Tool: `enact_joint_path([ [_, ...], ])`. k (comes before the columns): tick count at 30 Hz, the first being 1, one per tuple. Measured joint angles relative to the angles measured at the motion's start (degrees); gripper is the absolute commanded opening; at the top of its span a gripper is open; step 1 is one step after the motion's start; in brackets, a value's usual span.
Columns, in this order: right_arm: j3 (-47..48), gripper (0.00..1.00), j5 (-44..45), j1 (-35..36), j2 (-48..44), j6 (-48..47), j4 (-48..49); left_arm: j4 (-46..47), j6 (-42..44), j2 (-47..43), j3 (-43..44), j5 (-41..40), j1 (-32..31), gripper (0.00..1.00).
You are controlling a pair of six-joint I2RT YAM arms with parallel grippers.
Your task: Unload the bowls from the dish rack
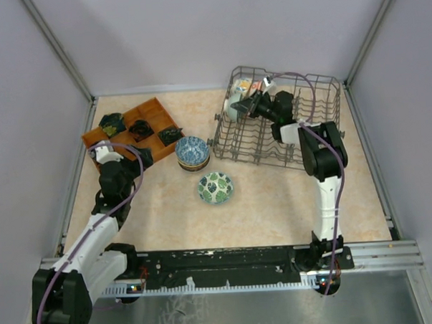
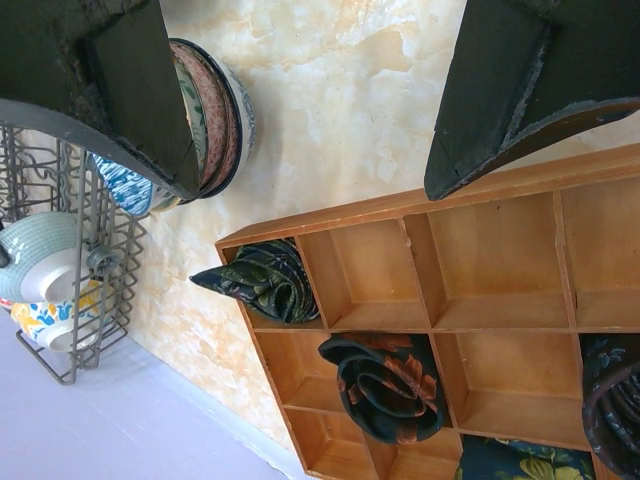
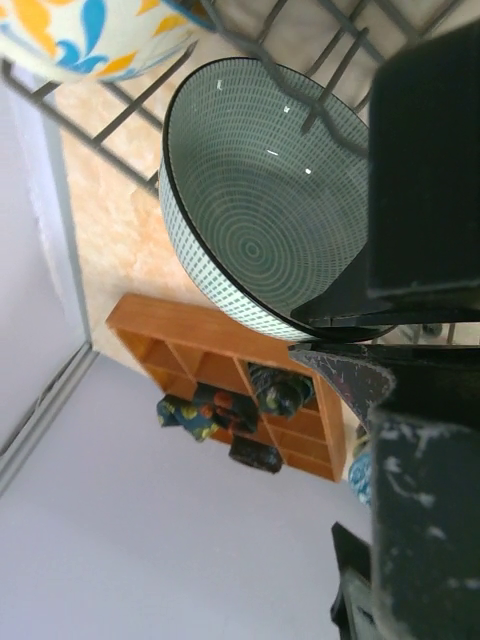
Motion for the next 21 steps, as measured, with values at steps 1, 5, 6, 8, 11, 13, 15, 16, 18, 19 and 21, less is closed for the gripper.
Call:
enact_joint_path([
  [1,-0.55,0.00,-0.31,0.00,-0.94,0.24,0.37,0.00,0.00,-0.22,0.00,0.00,0.00,0.99],
  [5,-1.44,0.00,-1.18,-0.04,-4.13,1.53,2.64,-0.17,-0.02,-1.20,0.00,0.00,0.00,0.99],
  [6,-1.44,0.00,-1.40,-0.04,-4.98,1.81,3.32,-0.20,0.00,-1.40,0.00,0.00,0.00,0.99],
  [8,-1.49,0.00,-1.75,-0.04,-6.51,2.43,4.59,-0.33,-0.02,-1.84,0.00,0.00,0.00,0.99],
  [11,-2.71,0.00,-1.99,-0.04,-9.18,2.97,6.27,-0.66,-0.02,-2.38,0.00,0.00,0.00,0.99],
  [13,-4.50,0.00,-2.32,0.04,-11.32,2.91,6.29,-1.18,-0.02,-2.84,0.00,0.02,0.00,0.99],
  [15,-6.14,0.00,-2.38,0.66,-13.75,1.68,5.20,-1.73,-0.02,-3.30,0.00,0.07,0.00,0.99],
  [16,-6.88,0.00,-2.21,0.94,-15.15,0.48,3.74,-2.05,-0.02,-3.58,0.00,0.11,0.00,0.99],
  [18,-8.39,0.00,-1.03,2.25,-19.15,-3.89,-2.08,-2.84,0.00,-4.13,0.07,0.20,0.00,0.99],
  [19,-8.96,0.00,0.11,3.45,-21.55,-6.91,-6.01,-3.17,0.00,-4.33,0.11,0.24,0.00,0.99],
  [21,-9.31,0.00,4.61,7.23,-27.30,-14.08,-16.63,-4.70,0.04,-4.81,0.59,0.28,0.00,0.99],
])
